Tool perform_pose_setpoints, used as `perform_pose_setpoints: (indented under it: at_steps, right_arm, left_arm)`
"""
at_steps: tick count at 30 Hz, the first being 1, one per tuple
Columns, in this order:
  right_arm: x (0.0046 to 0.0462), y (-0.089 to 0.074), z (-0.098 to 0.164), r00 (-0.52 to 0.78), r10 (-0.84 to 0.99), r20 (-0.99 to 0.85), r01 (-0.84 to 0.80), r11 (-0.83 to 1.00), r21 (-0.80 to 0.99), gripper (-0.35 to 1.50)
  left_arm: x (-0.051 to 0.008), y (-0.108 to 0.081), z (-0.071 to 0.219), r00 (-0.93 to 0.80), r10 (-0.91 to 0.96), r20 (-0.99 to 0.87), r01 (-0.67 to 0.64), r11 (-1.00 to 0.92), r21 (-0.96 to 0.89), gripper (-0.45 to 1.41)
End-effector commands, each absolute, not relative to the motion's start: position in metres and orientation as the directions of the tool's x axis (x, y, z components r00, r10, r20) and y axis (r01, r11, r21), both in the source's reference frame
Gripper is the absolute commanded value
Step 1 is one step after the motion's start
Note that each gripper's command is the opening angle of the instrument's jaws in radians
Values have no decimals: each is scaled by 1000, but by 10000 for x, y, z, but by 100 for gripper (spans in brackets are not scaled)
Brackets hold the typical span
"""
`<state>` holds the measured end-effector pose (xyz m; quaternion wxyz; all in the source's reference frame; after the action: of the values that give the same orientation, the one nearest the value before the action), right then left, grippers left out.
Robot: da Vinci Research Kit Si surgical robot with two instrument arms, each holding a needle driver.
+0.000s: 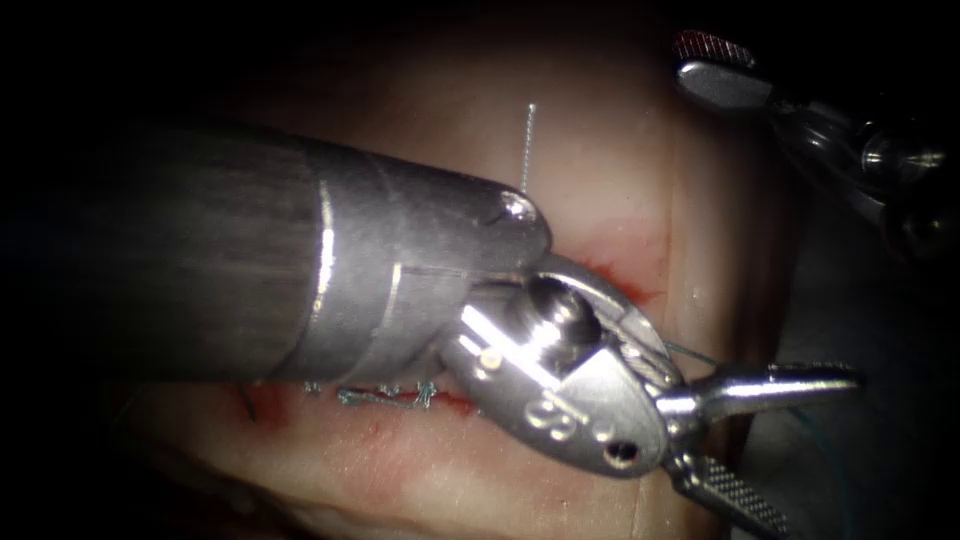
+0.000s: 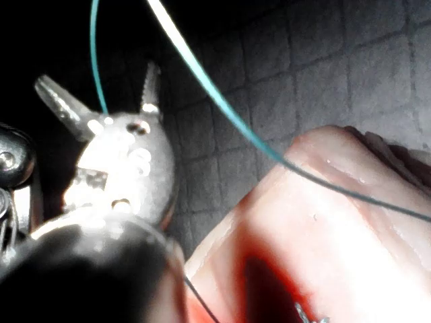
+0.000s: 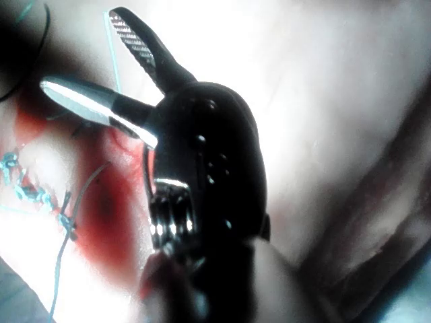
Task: Wound Closure
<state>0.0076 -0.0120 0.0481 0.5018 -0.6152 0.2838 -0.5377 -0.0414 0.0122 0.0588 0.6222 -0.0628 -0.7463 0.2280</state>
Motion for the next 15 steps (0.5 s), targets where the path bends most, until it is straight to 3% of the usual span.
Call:
perform_pose_setpoints:
  at_steps: [1,6,9,10,11,15]
  right_arm:
    - [84,-122,485,265,-890,371,186,-331,-925,130]
    - [85,-122,485,269,-895,355,182,-315,-932,128]
    - [86,-123,484,270,-897,350,180,-310,-934,128]
    - [86,-123,484,271,-897,350,180,-310,-934,128]
    - [86,-123,484,272,-899,344,179,-305,-936,128]
    - [86,-124,484,272,-899,345,179,-305,-936,128]
  left_arm:
    - [-419,121,593,-219,378,899,-201,885,-421,45]
    - [-424,119,595,-233,379,896,-233,873,-430,30]
    - [-432,121,597,-224,397,890,-260,856,-447,-2]
    - [-435,122,597,-225,398,889,-268,853,-449,-32]
    - [-439,123,597,-212,404,890,-260,855,-450,-44]
    - [-443,124,598,-213,409,887,-258,852,-455,-45]
